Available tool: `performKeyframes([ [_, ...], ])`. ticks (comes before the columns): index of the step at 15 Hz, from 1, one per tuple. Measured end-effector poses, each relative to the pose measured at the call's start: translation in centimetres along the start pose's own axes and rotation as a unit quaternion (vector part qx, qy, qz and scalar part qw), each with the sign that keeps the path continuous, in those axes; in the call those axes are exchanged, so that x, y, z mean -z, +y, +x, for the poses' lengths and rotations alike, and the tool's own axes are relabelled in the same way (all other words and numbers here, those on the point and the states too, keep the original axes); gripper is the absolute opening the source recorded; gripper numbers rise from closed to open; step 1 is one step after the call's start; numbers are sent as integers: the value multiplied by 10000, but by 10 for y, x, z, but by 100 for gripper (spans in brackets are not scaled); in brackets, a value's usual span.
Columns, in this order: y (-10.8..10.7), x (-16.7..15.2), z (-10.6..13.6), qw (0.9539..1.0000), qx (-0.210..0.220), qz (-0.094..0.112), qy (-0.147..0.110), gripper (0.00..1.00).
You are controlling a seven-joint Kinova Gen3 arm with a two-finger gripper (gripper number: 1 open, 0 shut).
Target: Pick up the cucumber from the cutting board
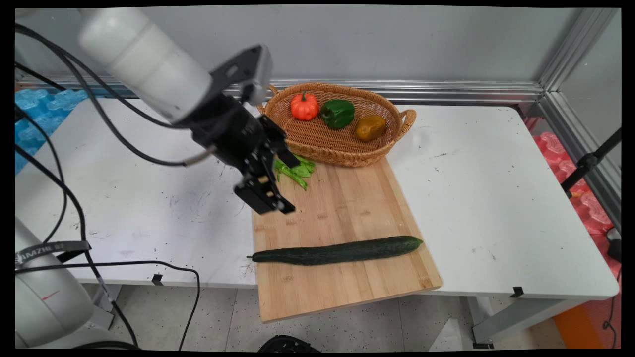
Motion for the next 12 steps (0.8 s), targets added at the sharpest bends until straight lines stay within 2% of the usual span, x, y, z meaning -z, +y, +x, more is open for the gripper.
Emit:
performKeyframes([
  [12, 21, -106, 28, 9990, 262, 55, -349, 100],
])
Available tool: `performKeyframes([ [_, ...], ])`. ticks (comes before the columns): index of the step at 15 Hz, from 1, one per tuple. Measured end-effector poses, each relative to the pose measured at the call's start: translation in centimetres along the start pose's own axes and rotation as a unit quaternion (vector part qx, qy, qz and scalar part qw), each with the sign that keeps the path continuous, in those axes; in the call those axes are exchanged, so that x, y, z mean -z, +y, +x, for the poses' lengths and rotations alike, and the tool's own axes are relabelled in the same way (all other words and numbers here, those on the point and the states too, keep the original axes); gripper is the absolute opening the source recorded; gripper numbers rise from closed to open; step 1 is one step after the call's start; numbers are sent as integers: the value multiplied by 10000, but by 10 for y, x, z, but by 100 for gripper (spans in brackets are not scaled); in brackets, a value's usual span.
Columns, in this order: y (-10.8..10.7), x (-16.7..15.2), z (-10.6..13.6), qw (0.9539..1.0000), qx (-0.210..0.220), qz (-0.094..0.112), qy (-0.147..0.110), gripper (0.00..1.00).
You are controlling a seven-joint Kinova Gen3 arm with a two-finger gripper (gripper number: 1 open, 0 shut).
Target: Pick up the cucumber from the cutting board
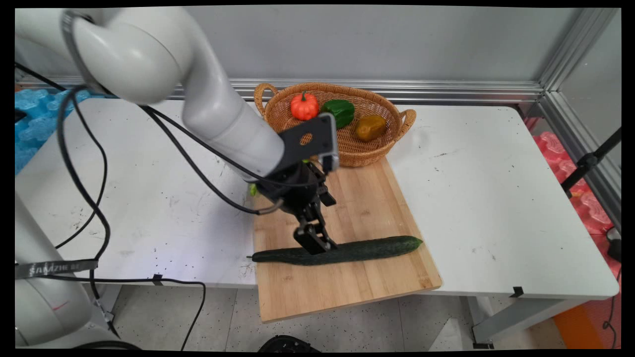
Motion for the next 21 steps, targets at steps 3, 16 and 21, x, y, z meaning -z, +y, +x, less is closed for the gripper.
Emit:
performKeyframes([
  [3, 2, -24, 3, 9998, 121, 24, -136, 100],
  [16, 8, -92, 9, 9975, 386, 5, -587, 100],
  [21, 8, -96, 8, 9974, 388, 0, -614, 0],
])
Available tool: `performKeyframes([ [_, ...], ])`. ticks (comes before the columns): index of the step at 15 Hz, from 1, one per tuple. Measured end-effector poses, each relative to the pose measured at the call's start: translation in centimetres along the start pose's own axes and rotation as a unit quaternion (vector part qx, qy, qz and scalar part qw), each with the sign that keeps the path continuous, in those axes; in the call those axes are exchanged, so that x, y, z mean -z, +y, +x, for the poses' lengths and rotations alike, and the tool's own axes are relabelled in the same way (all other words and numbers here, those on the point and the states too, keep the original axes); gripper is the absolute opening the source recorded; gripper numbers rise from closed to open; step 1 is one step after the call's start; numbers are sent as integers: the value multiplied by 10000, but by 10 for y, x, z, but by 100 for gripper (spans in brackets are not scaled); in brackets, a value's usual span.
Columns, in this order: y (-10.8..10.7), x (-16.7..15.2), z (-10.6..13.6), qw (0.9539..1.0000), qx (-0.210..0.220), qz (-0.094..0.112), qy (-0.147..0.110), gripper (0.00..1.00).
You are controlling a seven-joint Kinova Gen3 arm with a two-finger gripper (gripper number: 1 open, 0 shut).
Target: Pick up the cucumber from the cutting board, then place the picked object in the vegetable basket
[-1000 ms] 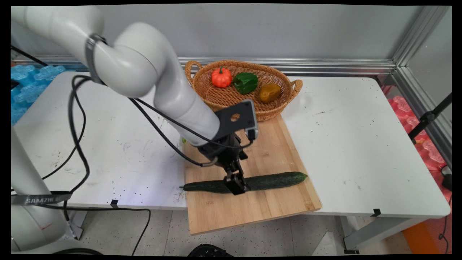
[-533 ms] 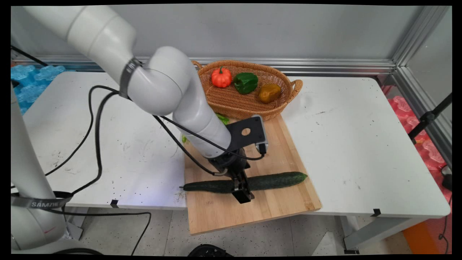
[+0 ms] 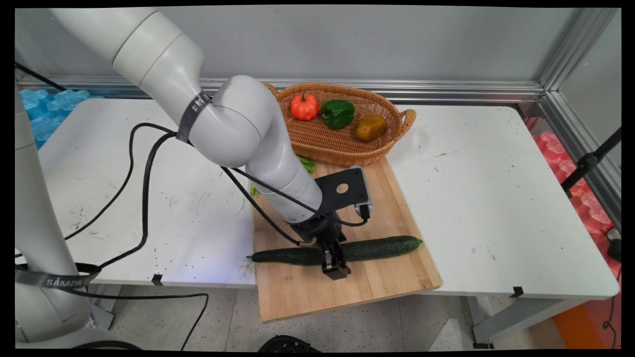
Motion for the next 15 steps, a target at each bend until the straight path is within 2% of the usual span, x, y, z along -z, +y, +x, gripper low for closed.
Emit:
performKeyframes([
  [8, -2, 11, -2, 10000, -43, -18, 78, 0],
  [15, -12, 52, -1, 9996, -85, 33, 285, 0],
])
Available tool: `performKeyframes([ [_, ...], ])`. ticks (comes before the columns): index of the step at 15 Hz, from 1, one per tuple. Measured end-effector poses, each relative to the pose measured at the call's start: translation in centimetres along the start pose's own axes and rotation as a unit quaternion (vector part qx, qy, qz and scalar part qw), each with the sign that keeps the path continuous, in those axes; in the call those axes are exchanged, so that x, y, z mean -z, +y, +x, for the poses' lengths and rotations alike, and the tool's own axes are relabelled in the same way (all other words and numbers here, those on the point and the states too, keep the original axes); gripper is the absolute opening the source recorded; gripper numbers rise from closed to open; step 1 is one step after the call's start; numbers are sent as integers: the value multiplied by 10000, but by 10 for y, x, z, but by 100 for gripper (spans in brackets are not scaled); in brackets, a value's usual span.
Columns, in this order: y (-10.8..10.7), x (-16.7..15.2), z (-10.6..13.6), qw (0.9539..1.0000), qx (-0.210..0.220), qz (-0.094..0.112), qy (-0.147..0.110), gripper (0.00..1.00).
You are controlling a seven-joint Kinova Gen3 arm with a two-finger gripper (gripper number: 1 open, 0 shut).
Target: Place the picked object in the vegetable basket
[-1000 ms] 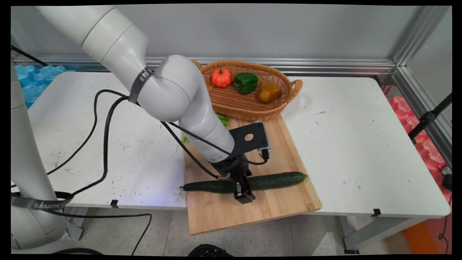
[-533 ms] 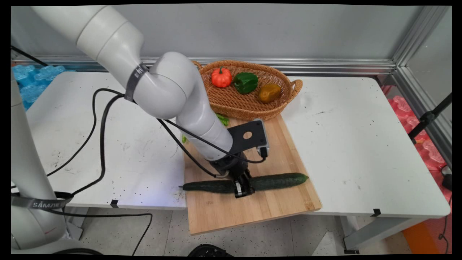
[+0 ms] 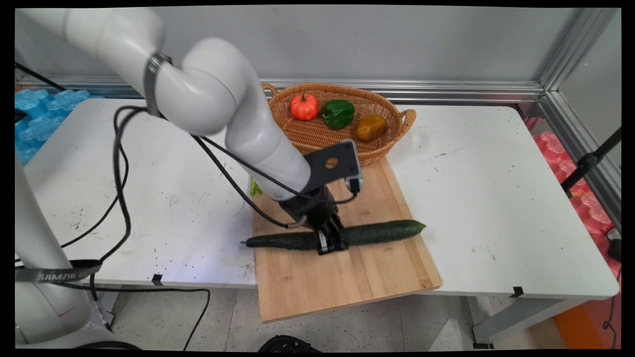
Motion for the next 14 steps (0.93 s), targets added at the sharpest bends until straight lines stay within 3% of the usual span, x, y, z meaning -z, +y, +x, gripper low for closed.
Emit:
performKeyframes([
  [7, -21, 63, -1, 9997, -49, 122, 204, 0],
  [14, -57, 116, -15, 9991, -121, 364, 195, 0],
])
